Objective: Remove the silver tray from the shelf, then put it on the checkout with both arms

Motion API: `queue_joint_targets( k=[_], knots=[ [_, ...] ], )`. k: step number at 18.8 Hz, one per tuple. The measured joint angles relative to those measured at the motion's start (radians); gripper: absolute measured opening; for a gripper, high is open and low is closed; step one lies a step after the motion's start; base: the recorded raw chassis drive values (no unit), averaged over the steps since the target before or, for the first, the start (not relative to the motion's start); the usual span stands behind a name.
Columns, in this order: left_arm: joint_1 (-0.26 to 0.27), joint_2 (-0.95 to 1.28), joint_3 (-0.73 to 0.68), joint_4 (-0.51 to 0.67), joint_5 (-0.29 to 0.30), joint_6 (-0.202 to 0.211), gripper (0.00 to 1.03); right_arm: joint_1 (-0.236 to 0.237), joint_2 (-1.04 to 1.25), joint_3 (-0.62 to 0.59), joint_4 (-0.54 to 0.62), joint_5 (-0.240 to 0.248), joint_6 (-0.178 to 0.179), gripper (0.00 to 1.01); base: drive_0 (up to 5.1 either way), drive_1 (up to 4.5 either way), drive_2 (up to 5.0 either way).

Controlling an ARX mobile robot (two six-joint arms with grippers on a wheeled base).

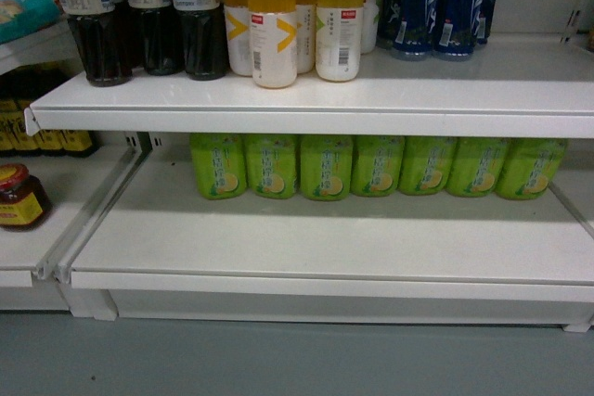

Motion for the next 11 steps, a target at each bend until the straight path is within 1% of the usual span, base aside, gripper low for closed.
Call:
queue_joint_targets(
  k=[11],
  knots=[
    [0.0,0.0,0.0,0.0,0.0,0.0,0.98,0.0,0.0,0.0,0.0,0.0,0.0,0.98,0.0,0.0,0.0]
  ],
)
